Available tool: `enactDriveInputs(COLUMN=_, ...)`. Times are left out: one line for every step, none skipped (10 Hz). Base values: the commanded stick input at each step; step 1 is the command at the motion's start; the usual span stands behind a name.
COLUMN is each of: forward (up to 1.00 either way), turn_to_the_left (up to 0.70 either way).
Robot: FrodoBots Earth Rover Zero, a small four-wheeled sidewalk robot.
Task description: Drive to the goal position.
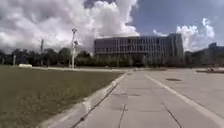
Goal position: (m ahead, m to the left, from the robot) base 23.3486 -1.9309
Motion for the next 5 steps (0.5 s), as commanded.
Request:
enactDriveInputs(forward=1.0, turn_to_the_left=-0.4)
enactDriveInputs(forward=1.0, turn_to_the_left=-0.31)
enactDriveInputs(forward=1.0, turn_to_the_left=0.0)
enactDriveInputs(forward=1.0, turn_to_the_left=0.0)
enactDriveInputs(forward=1.0, turn_to_the_left=0.0)
